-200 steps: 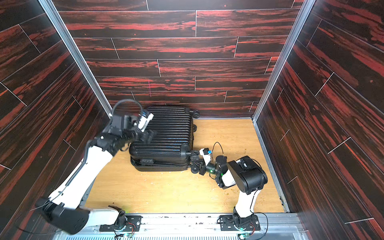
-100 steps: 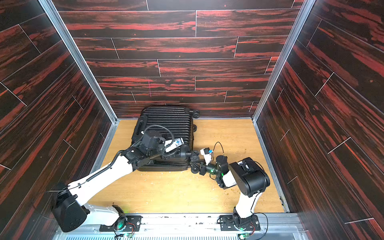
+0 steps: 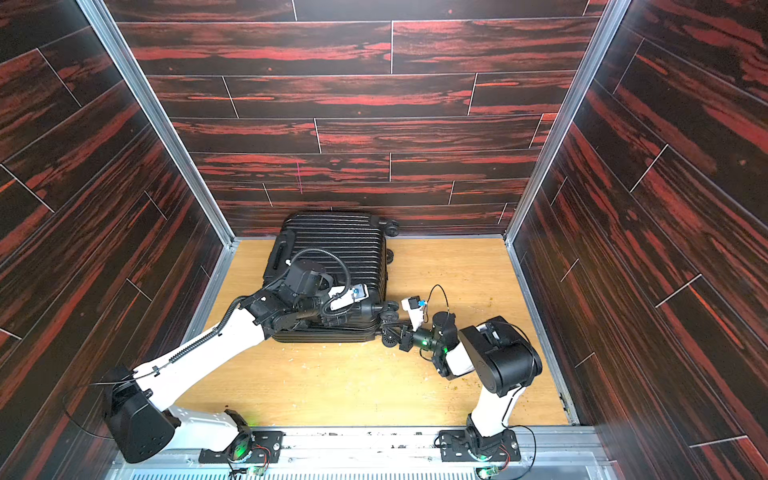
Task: Close the suitcase zippers
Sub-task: Zip the zipper on the suitcase.
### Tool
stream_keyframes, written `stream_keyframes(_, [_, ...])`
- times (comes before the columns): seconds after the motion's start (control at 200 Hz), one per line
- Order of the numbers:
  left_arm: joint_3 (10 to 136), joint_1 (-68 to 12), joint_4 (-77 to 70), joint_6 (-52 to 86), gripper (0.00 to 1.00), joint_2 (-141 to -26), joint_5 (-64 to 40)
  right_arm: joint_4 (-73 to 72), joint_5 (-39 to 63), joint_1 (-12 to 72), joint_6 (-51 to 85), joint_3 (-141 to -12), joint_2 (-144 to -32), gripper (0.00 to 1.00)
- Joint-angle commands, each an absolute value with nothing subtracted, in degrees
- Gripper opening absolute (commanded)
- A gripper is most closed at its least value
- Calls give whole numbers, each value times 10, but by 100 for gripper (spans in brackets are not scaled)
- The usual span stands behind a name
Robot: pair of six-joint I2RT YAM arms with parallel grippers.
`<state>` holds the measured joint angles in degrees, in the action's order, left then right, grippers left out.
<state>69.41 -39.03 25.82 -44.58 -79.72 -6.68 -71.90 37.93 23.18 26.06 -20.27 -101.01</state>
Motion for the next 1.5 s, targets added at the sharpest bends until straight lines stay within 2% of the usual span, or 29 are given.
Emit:
stream_keyframes(0.0, [681, -393, 284, -450, 81, -788, -66, -705, 414, 236, 256, -191, -985, 0])
stream_keyframes(0.281, [645, -408, 169, -453, 80, -818, 34, -706, 417, 237, 278, -177, -973, 0])
stream_keyframes(0.646, [624, -421, -21, -371, 76, -864, 145, -793, 409, 261, 322, -144, -993, 0])
stream_keyframes(1.147, [647, -424, -97, -287, 74, -936, 177, -793, 392, 278, 322, -129, -971, 0])
stream_keyframes(1.493, [667, -425, -78, -265, 74, -959, 149, -678, 361, 313, 269, -165, -937, 0])
